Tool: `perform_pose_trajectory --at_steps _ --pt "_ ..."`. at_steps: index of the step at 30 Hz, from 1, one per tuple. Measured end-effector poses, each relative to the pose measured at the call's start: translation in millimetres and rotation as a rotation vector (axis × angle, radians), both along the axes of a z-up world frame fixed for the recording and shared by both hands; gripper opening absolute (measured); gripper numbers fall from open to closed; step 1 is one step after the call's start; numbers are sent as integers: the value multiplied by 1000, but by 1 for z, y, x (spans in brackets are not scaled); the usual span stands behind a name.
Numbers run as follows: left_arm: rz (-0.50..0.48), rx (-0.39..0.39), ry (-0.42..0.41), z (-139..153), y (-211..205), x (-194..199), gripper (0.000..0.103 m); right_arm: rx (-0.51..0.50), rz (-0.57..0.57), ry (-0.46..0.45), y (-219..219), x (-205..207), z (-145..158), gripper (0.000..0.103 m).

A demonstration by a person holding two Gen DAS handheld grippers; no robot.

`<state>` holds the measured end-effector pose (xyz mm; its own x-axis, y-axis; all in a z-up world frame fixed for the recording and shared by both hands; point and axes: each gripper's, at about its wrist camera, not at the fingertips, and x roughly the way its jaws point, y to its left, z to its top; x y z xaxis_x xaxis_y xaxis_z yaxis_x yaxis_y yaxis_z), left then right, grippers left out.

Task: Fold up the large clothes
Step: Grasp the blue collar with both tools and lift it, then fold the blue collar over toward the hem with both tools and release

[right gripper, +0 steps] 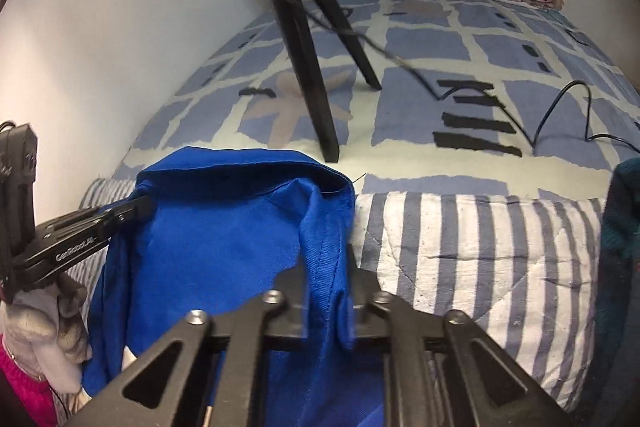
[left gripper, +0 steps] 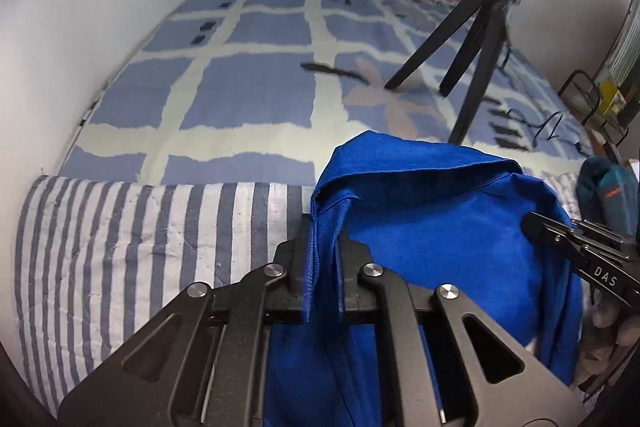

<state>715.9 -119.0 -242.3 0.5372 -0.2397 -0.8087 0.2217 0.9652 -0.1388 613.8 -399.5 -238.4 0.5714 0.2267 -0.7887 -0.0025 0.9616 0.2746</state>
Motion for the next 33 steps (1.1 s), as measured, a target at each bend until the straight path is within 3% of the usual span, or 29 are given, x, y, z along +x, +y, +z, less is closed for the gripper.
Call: perform_pose_trajectory --at_steps 10,22,28,33 --pt "-13 -86 -93 70 7 -49 4 -9 -25 -113 12 -38 68 7" --pt "-71 -114 -203 170 23 -192 3 -18 -18 -209 32 -166 173 7" --pt "-92 -103 -246 193 29 -264 3 -20 8 -250 46 -238 200 7" --pt "-105 -127 -255 189 42 -323 3 -21 29 -270 57 -307 196 6"
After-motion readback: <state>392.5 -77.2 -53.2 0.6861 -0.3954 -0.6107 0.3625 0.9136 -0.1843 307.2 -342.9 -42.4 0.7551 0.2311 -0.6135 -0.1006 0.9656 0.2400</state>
